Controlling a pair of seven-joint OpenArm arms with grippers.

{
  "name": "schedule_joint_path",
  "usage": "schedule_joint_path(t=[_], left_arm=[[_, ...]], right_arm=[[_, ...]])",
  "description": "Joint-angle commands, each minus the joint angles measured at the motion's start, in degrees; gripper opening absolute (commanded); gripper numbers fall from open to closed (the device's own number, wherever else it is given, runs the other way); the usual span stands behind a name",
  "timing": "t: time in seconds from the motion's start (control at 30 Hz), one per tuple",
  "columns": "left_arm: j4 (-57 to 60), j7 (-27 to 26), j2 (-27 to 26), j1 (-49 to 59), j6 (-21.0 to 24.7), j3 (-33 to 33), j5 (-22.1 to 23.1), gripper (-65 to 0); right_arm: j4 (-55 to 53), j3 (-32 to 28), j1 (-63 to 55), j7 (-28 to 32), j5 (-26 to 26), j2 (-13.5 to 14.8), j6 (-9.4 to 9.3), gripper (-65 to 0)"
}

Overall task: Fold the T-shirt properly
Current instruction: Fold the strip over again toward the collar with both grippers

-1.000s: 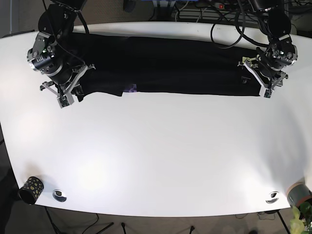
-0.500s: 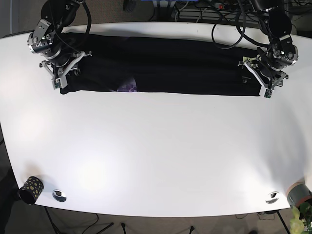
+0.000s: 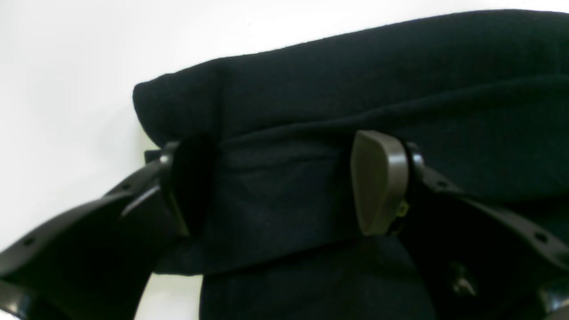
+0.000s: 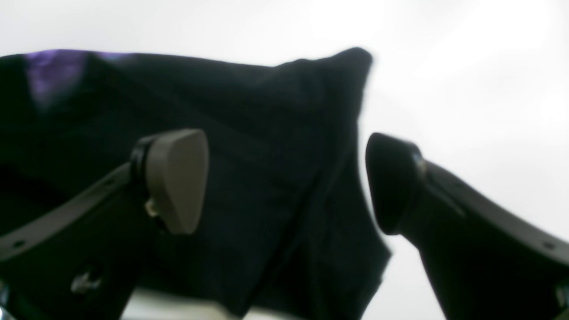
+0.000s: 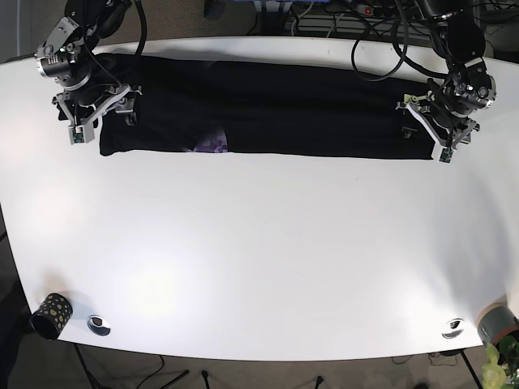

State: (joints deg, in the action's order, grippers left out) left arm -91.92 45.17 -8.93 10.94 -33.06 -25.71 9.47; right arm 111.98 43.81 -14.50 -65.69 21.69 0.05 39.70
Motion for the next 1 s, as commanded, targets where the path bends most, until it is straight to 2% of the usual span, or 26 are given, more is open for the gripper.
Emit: schedule_joint_path(t=[0.0, 0.13, 0.2, 0.37, 0.47, 0.67, 0.77, 0.97], left_arm=[[-0.4, 0.6, -0.5, -0.2, 0.0, -0.1, -0.4, -20.4], [-0.8, 0.6, -0.5, -0.2, 0.0, -0.1, -0.4, -20.4], [-0.9, 0.6, -0.5, -0.2, 0.0, -0.1, -0.4, -20.4], [-0.6, 0.6, -0.5, -0.2, 0.0, -0.1, -0.3, -20.4], [-0.6, 0.6, -0.2, -0.5, 0.0, 0.0, -0.2, -20.4], [-0.3, 0.8, -0.2, -3.1, 0.0, 0.0, -0.4, -20.4], [0.4, 0.8, -0.2, -3.5, 0.0, 0.0, -0.5, -20.3], [6.8, 0.7, -1.8, -7.6, 0.0, 2.4, -0.4, -20.3]], right_arm=[[0.8, 0.1, -0.2, -0.9, 3.1, 0.6, 0.3, -14.1], [0.6, -0.1, -1.4, -2.1, 4.8, 0.2, 0.3, -14.1], [0.6, -2.0, -2.4, -2.2, 5.2, 0.2, 0.3, -14.1], [-0.3, -7.7, -4.2, -2.0, 3.8, 0.3, 0.3, -14.3], [-3.7, -9.2, -3.9, -1.7, 2.3, 0.3, 0.3, -14.3], [-11.0, -9.7, -1.6, 3.0, 1.6, 0.7, 0.3, -14.3], [-14.6, -9.7, 0.9, 3.1, 1.6, 3.2, 0.3, -14.3], [-20.7, -9.6, 6.0, 4.5, 1.6, 6.0, 0.3, -14.3]])
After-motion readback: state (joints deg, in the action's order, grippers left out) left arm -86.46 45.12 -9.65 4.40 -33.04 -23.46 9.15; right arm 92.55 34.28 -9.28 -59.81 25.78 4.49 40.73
